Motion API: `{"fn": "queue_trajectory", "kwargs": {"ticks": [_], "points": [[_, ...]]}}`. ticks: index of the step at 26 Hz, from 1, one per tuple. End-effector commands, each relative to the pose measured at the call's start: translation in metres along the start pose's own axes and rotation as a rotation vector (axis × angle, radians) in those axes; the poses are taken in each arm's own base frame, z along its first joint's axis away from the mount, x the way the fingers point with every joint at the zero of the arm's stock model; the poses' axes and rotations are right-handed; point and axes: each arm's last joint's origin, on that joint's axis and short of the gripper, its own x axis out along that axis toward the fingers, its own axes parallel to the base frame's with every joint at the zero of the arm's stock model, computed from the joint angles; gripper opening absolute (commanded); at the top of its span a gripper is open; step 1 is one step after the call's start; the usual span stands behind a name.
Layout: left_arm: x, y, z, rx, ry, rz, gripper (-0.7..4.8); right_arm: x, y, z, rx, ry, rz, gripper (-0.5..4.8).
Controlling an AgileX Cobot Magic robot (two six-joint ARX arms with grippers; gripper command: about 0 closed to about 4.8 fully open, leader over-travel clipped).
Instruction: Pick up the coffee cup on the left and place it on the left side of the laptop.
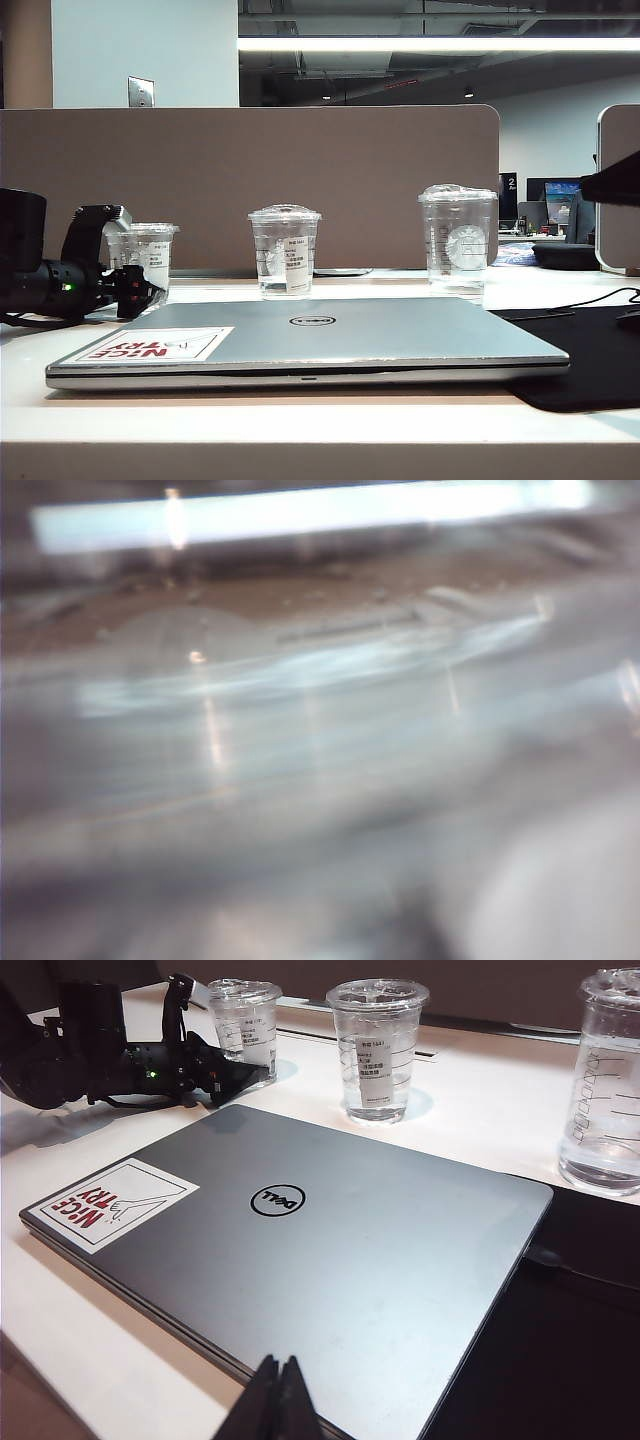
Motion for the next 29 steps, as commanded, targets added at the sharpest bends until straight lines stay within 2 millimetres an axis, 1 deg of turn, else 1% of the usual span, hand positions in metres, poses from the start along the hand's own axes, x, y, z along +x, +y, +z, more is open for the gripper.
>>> {"fn": "queue_trajectory", "kwargs": {"ticks": [1,4,6,10,13,18,21,24,25,27,29], "points": [[-0.002,-0.001,-0.005,-0.042,0.029,-0.01,2.68,0.0,0.0,0.0,0.003,-0.015,-0.001,-0.04],[-0.008,-0.002,0.004,-0.016,-0.01,-0.004,2.68,0.0,0.0,0.0,0.003,-0.015,0.0,-0.05],[-0.017,0.001,0.01,-0.009,-0.022,0.01,2.68,0.0,0.0,0.0,0.003,-0.015,-0.001,-0.04],[-0.032,0.004,0.009,-0.053,-0.016,-0.033,2.68,0.0,0.0,0.0,0.003,-0.015,-0.001,-0.04],[-0.043,0.001,0.006,-0.045,-0.033,-0.032,2.68,0.0,0.0,0.0,0.003,-0.015,-0.001,-0.04],[-0.076,-0.012,0.005,-0.025,-0.144,0.004,2.68,0.0,0.0,0.0,0.003,-0.016,0.0,-0.04],[-0.093,-0.019,0.007,-0.024,-0.125,0.009,2.68,0.0,0.0,0.0,0.003,-0.016,0.0,-0.04],[-0.117,-0.032,0.008,-0.044,-0.092,0.02,2.68,0.0,0.0,0.001,0.003,-0.017,0.0,-0.04],[-0.121,-0.034,0.007,-0.048,-0.084,0.027,2.68,0.0,0.0,0.001,0.003,-0.017,0.0,-0.04],[-0.133,-0.042,0.004,-0.064,-0.057,0.029,2.68,0.0,0.001,0.001,0.002,-0.017,0.006,-0.04],[-0.147,-0.055,-0.003,-0.101,-0.011,0.001,2.68,0.0,0.005,0.0,-0.003,-0.017,0.048,-0.04]]}}
